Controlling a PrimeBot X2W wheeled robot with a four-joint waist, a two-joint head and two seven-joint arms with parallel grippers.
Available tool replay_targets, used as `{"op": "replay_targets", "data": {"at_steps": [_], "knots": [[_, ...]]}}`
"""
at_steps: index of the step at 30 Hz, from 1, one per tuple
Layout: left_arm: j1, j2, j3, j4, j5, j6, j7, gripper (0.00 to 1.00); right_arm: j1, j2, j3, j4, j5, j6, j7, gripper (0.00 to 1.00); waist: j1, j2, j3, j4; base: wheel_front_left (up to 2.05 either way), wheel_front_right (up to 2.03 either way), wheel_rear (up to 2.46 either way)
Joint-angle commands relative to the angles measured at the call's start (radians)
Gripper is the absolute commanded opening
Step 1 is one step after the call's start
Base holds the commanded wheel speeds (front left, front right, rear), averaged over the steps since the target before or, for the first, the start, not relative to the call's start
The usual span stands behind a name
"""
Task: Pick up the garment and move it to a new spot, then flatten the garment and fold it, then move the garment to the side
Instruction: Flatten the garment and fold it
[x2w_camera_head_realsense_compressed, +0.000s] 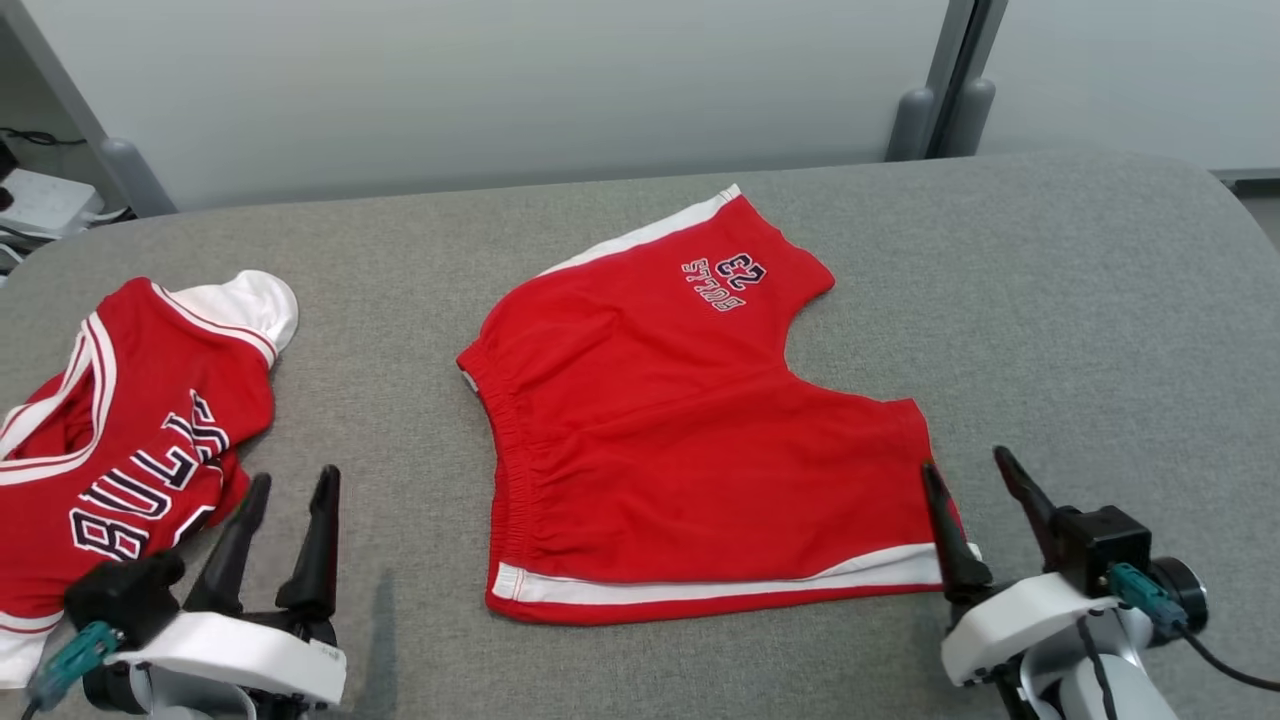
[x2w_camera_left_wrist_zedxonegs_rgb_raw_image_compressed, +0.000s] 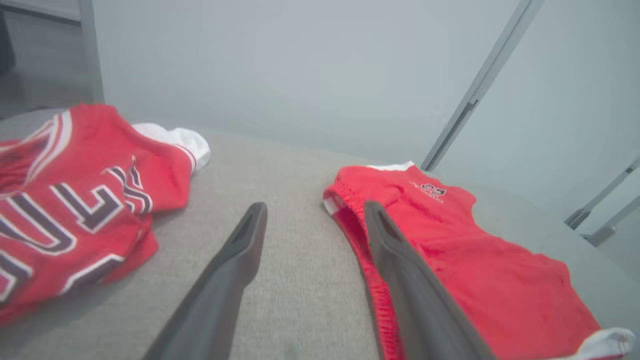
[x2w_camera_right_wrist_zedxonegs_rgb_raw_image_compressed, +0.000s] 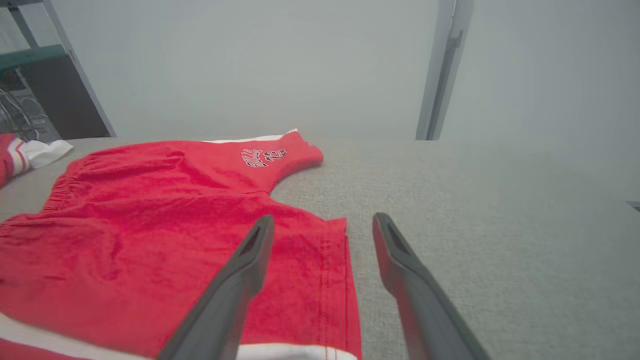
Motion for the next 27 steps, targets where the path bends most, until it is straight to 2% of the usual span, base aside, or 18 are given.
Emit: {"op": "replay_targets", "data": {"at_steps": [1, 5, 7, 10, 18, 27], "knots": [[0.007, -0.011, 0.082, -0.072, 0.041, 0.012, -0.006, 1.0, 0.001, -0.003, 0.042, -0.051, 0.013, -0.003, -0.006, 1.0, 0.0, 0.0, -0.011, 0.006, 0.0, 0.0, 0.0], [0.082, -0.14, 0.25, -0.233, 0.162, 0.023, -0.006, 1.0, 0.009, -0.003, 0.089, -0.118, 0.043, -0.003, -0.006, 1.0, 0.0, 0.0, -0.036, 0.007, 0.0, 0.0, 0.0], [0.117, -0.2, 0.296, -0.284, 0.215, 0.012, -0.006, 1.0, 0.015, -0.003, 0.11, -0.145, 0.05, -0.003, -0.006, 1.0, 0.0, 0.0, -0.056, 0.008, 0.0, 0.0, 0.0], [0.166, -0.246, 0.328, -0.331, 0.294, -0.009, -0.006, 1.0, 0.029, -0.003, 0.152, -0.184, 0.061, -0.003, -0.006, 1.0, 0.0, 0.0, -0.084, 0.007, 0.0, 0.0, 0.0], [0.245, -0.272, 0.323, -0.375, 0.447, -0.032, -0.006, 1.0, 0.071, -0.003, 0.161, -0.244, 0.072, -0.003, -0.006, 1.0, 0.0, 0.0, -0.119, 0.006, 0.0, 0.0, 0.0], [0.291, -0.277, 0.33, -0.372, 0.488, -0.044, -0.006, 1.0, 0.136, -0.003, 0.103, -0.282, 0.051, -0.003, -0.006, 1.0, 0.0, 0.0, -0.121, 0.005, 0.0, 0.0, 0.0]]}}
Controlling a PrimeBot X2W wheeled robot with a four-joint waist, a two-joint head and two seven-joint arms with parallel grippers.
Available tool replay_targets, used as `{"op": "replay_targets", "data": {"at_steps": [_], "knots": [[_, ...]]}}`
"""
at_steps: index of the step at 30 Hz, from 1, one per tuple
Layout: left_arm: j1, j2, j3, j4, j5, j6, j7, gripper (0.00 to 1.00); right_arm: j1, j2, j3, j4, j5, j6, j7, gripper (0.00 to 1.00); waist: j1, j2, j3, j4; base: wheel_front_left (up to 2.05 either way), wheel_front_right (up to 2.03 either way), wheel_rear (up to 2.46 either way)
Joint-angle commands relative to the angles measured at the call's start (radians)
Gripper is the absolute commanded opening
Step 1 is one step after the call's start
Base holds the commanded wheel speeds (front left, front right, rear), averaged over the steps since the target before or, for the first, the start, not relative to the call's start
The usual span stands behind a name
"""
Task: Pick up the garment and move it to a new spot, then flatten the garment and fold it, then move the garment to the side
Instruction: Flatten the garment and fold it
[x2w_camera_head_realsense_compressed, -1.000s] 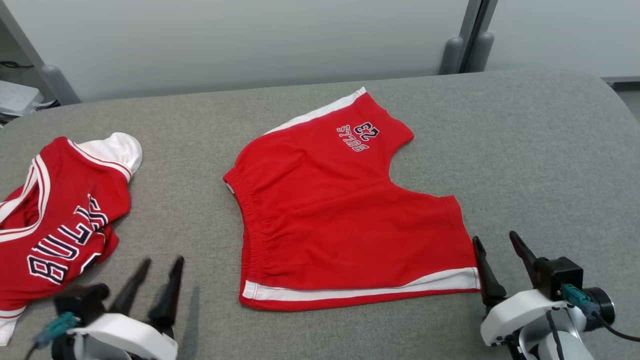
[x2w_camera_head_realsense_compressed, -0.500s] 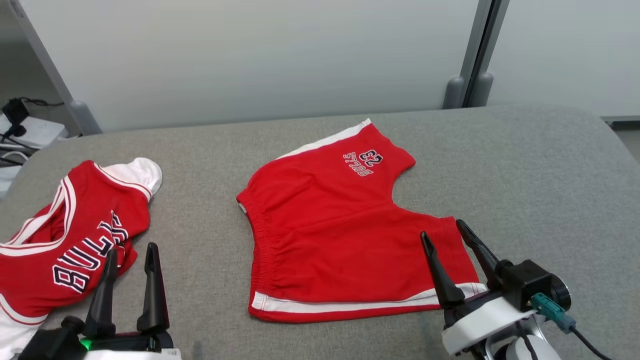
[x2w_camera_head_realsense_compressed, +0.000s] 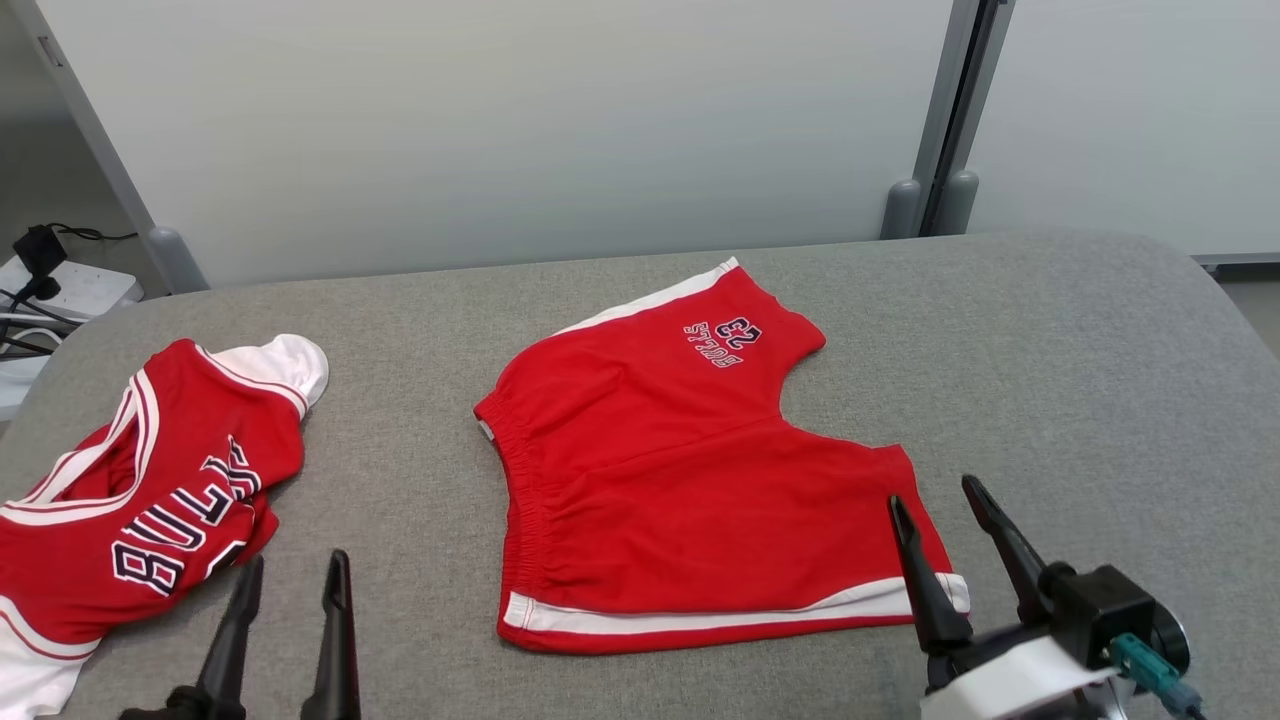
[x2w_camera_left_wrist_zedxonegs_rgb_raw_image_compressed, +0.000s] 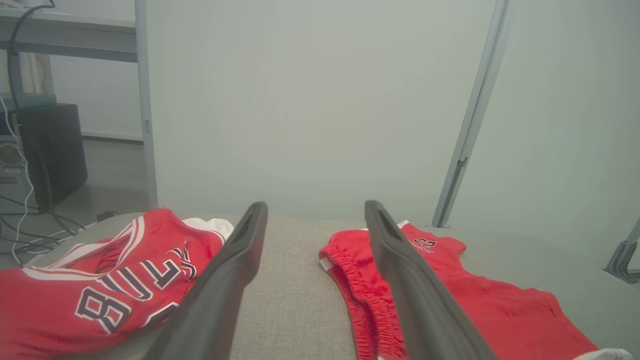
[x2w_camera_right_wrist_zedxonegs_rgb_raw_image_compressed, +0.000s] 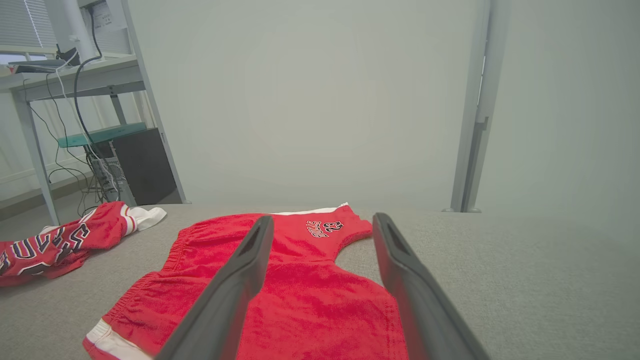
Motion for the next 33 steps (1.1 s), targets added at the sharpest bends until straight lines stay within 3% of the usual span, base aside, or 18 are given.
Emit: {"op": "replay_targets", "data": {"at_steps": [1, 33], "knots": [[-0.016, 0.002, 0.021, -0.011, 0.026, -0.002, -0.006, 1.0, 0.004, -0.003, 0.014, -0.022, -0.008, -0.003, -0.006, 1.0, 0.0, 0.0, 0.002, -0.001, 0.0, 0.0, 0.0], [-0.046, 0.001, 0.002, 0.098, 0.075, -0.012, -0.006, 1.0, 0.013, -0.003, -0.004, -0.023, 0.024, -0.003, -0.006, 1.0, 0.0, 0.0, 0.037, -0.016, 0.0, 0.0, 0.0]]}}
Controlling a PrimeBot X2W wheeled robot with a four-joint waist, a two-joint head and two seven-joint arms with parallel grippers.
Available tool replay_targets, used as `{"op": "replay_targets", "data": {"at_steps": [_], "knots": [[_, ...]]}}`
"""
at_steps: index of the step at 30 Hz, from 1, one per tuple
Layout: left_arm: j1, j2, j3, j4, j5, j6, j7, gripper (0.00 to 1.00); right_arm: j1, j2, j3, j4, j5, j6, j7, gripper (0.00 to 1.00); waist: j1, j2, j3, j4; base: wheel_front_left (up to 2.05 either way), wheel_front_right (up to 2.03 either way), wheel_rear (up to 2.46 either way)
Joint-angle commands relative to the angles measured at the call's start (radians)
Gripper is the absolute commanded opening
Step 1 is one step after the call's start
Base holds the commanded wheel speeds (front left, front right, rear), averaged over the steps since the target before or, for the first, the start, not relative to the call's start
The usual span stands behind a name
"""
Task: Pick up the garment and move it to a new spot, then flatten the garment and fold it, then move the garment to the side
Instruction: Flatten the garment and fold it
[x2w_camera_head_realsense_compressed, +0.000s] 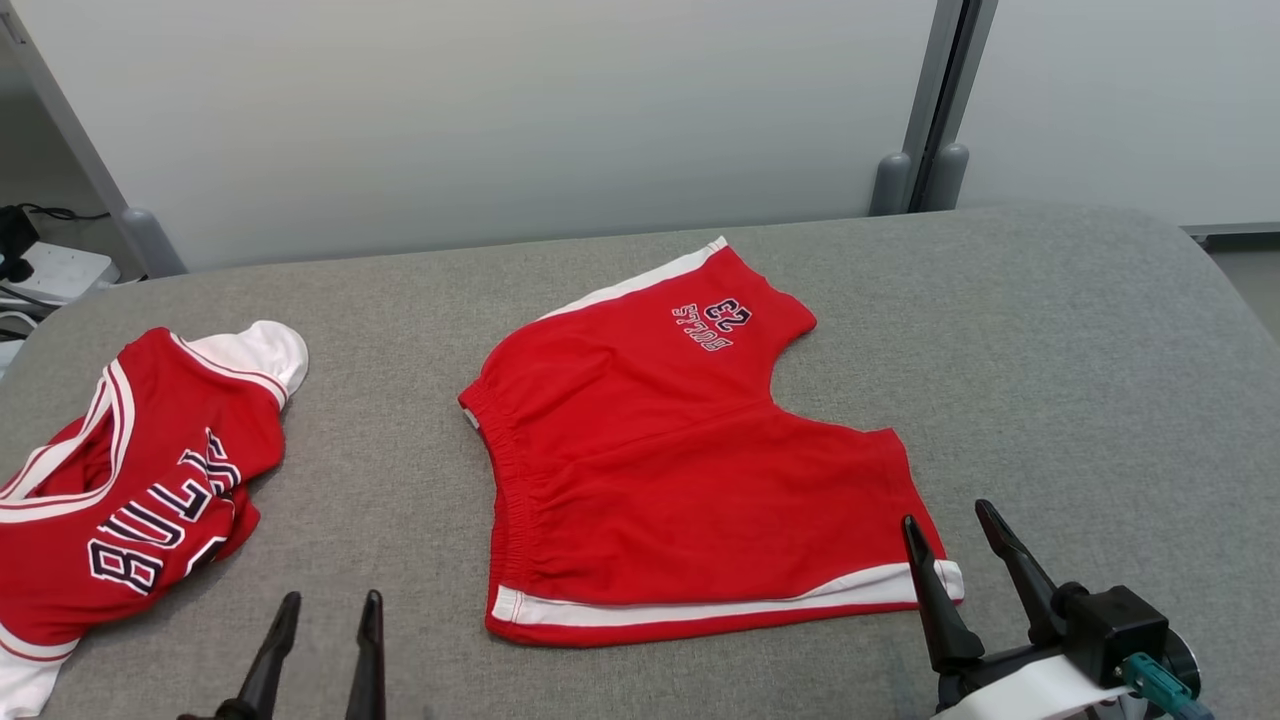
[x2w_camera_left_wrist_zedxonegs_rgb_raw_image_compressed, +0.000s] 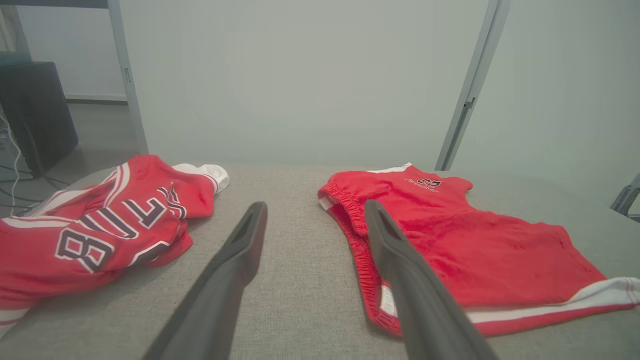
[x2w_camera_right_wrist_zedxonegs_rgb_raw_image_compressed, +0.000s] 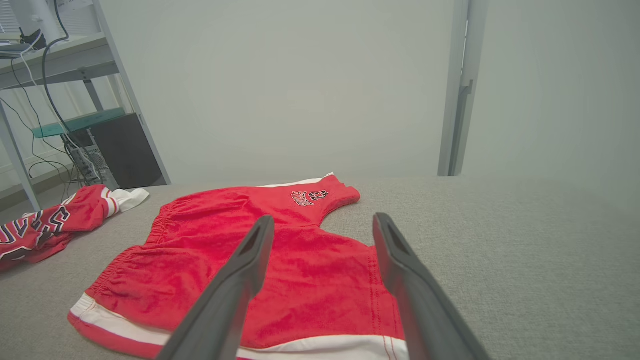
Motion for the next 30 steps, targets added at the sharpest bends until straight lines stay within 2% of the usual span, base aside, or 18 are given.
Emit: {"op": "replay_targets", "data": {"at_steps": [1, 9, 14, 20, 30], "knots": [[-0.06, 0.001, 0.024, -0.012, 0.018, -0.011, -0.006, 1.0, -0.039, -0.006, 0.022, -0.027, 0.011, -0.003, -0.006, 1.0, 0.0001, 0.0, 0.003, 0.0, 0.0, 0.0, 0.0], [-0.136, 0.025, -0.035, 0.128, 0.04, -0.037, -0.004, 1.0, -0.052, -0.006, 0.029, -0.034, 0.01, -0.003, -0.006, 1.0, 0.0001, 0.0, 0.034, -0.014, 0.0, 0.0, 0.0], [-0.199, 0.037, -0.069, 0.226, 0.026, -0.043, 0.048, 1.0, -0.06, -0.006, 0.021, -0.035, -0.001, -0.003, -0.006, 1.0, 0.0001, 0.0, 0.06, -0.03, 0.0, 0.0, 0.0], [-0.256, 0.042, -0.131, 0.256, -0.011, -0.048, 0.103, 1.0, -0.073, -0.006, 0.017, -0.04, -0.007, -0.003, -0.006, 1.0, 0.0001, 0.0, 0.089, -0.047, 0.0, 0.0, 0.0], [-0.319, 0.108, -0.22, 0.33, -0.038, -0.05, 0.165, 1.0, -0.091, -0.006, 0.014, -0.051, -0.014, -0.003, -0.006, 1.0, 0.0001, 0.0, 0.134, -0.072, 0.0, 0.0, 0.0]]}}
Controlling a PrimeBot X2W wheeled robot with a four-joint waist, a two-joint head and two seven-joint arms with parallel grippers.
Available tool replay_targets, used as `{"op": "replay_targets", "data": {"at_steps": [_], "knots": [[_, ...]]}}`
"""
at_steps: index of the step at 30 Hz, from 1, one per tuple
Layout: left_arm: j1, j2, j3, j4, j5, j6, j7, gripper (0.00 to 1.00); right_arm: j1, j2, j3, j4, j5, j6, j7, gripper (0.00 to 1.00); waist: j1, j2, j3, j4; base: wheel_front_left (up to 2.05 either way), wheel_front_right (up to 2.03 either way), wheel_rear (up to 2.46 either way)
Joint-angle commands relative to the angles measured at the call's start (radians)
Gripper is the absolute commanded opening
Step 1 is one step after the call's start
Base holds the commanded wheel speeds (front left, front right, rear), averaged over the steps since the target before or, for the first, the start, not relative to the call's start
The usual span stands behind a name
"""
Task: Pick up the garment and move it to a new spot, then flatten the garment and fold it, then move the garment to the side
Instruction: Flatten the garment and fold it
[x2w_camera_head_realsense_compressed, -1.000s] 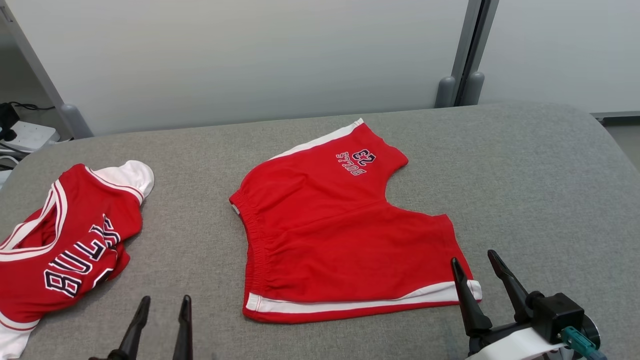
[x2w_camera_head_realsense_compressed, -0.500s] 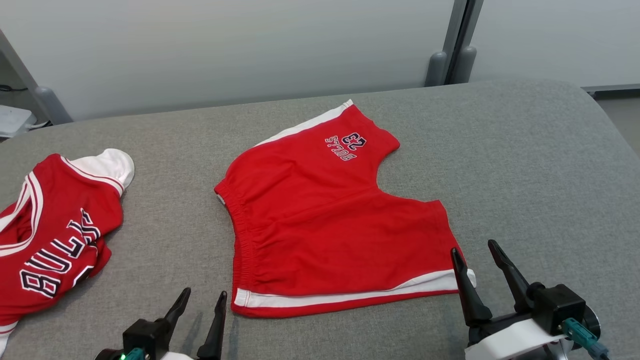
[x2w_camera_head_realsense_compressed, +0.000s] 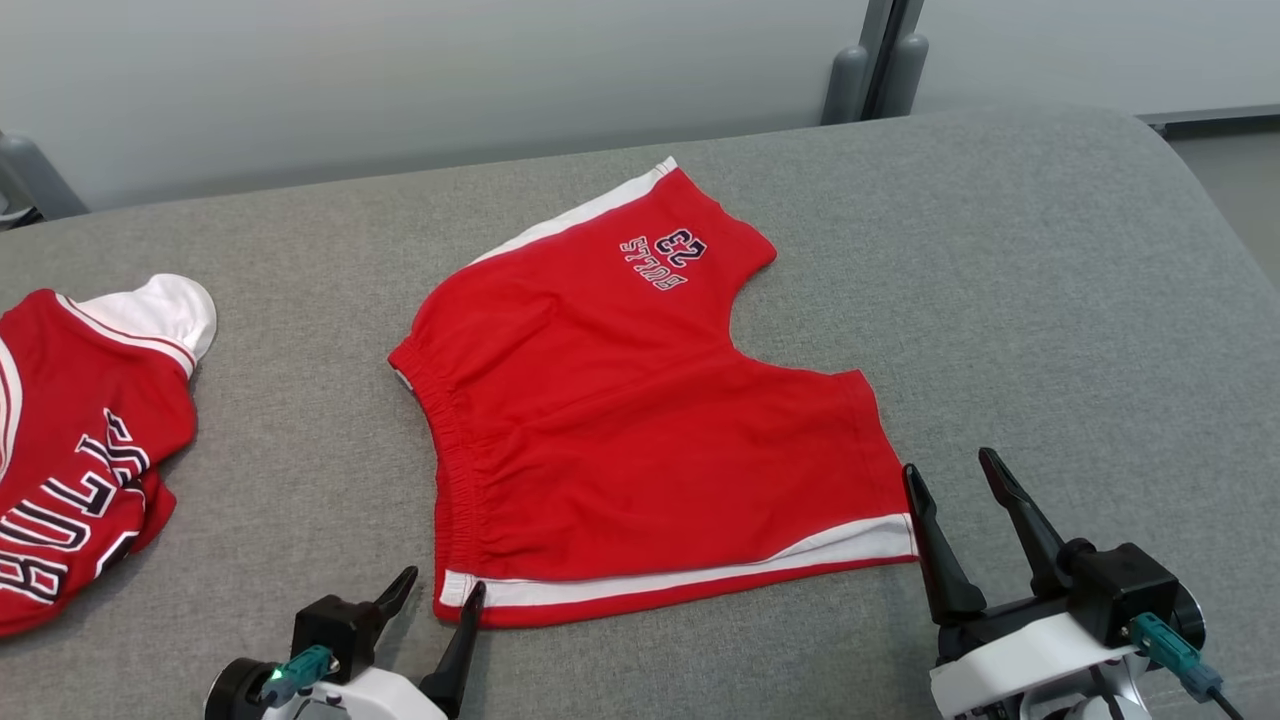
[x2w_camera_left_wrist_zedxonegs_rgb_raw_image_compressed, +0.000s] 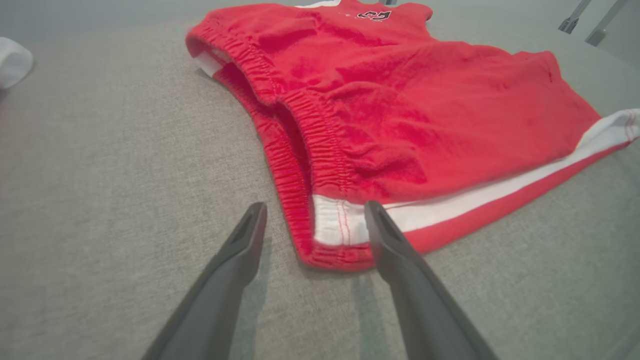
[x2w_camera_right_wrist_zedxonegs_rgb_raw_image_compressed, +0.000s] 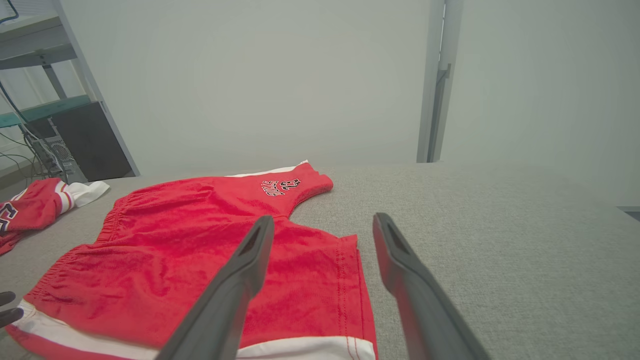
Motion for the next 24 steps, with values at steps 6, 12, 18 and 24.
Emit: {"op": "replay_targets", "data": {"at_steps": [6, 12, 18, 24], "knots": [[-0.084, 0.044, -0.025, 0.026, -0.039, -0.007, -0.007, 0.87, -0.035, -0.006, 0.021, -0.035, 0.0, -0.003, -0.006, 1.0, 0.0, 0.0, 0.023, -0.016, 0.0, 0.0, 0.0], [-0.104, 0.061, -0.044, 0.05, -0.047, -0.007, -0.028, 0.21, -0.035, -0.006, 0.015, -0.036, 0.002, -0.003, -0.006, 1.0, 0.0, 0.0, 0.027, -0.021, 0.0, 0.0, 0.0], [-0.102, 0.072, -0.07, 0.056, -0.067, -0.007, -0.03, 0.0, -0.03, -0.006, 0.013, -0.031, 0.008, -0.003, -0.006, 1.0, 0.0, 0.0, 0.024, -0.016, 0.0, 0.0, 0.0], [-0.081, 0.093, -0.075, 0.028, -0.106, -0.007, -0.038, 0.0, -0.033, -0.006, 0.026, 0.108, 0.082, -0.003, -0.006, 1.0, 0.0, 0.0, 0.033, 0.002, 0.0, 0.0, 0.0]]}}
